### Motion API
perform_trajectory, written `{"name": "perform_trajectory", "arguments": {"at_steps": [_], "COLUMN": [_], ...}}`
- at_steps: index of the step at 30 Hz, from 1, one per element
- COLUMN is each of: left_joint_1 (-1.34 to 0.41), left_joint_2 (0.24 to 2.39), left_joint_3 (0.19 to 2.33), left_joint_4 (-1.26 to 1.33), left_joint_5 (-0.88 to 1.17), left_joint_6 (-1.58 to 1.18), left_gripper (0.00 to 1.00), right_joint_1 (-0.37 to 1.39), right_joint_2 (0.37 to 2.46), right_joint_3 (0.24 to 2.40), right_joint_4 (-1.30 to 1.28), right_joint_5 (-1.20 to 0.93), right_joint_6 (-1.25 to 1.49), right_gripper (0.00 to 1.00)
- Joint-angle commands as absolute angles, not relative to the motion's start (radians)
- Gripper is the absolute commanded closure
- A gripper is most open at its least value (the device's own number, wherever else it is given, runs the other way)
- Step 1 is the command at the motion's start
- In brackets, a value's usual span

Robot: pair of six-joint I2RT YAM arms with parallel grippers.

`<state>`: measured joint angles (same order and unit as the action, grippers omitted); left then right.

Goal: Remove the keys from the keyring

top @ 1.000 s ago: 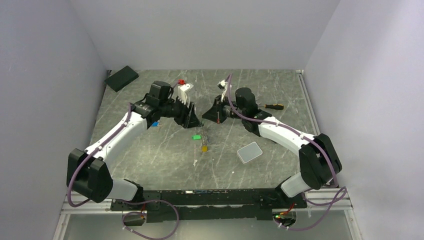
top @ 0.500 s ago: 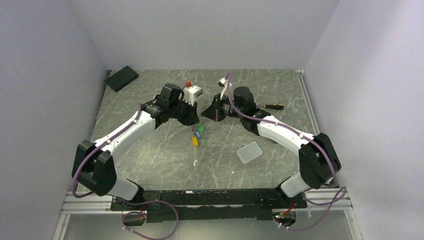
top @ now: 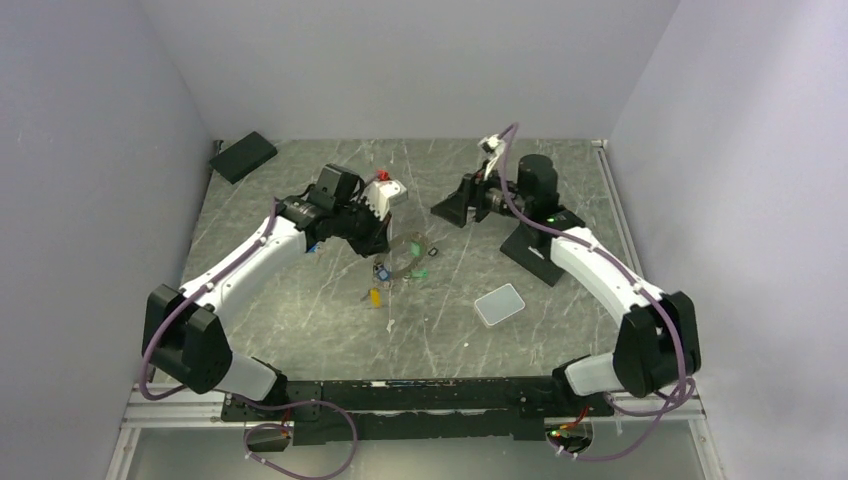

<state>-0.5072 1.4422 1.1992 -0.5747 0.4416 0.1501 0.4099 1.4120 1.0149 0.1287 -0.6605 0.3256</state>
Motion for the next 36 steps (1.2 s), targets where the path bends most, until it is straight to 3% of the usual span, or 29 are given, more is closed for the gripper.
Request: {"name": "perform_trajectory", "arguments": {"at_steps": [1, 7, 14, 23, 36], "left_joint_1": [-0.511, -0.516, -0.567, -0.569, -0.404], "left_joint_2": [1.365, 1.354, 1.366, 1.559, 1.918], "left_joint_3": [1.285, 1.368, 1.402, 1.352, 1.532], "left_joint_4": [-0.737, -0.968, -1.127, -1.074, -1.042], "left_joint_5": [0.652, 0.868, 1.046, 1.0, 0.963], "left_joint_6": [0.343, 0.483, 0.527, 0.547, 0.625], "left_gripper": [1.0, 1.0, 1.0, 1.0, 1.0], "right_joint_1": [0.359, 0.316, 0.289, 0.283, 0.272], "right_joint_2": [1.314, 1.272, 1.262, 1.293, 1.27], "right_joint_3": [1.076, 1.047, 1.029, 1.022, 0.982], "right_joint_4": [0.078, 0.03, 0.014, 0.013, 0.021], "right_joint_5": [-0.838, -0.873, -0.872, -0.882, -0.923], "right_joint_6": [0.188, 0.107, 0.058, 0.042, 0.032], "right_gripper": [0.18, 0.0, 0.0, 0.0, 0.0]}}
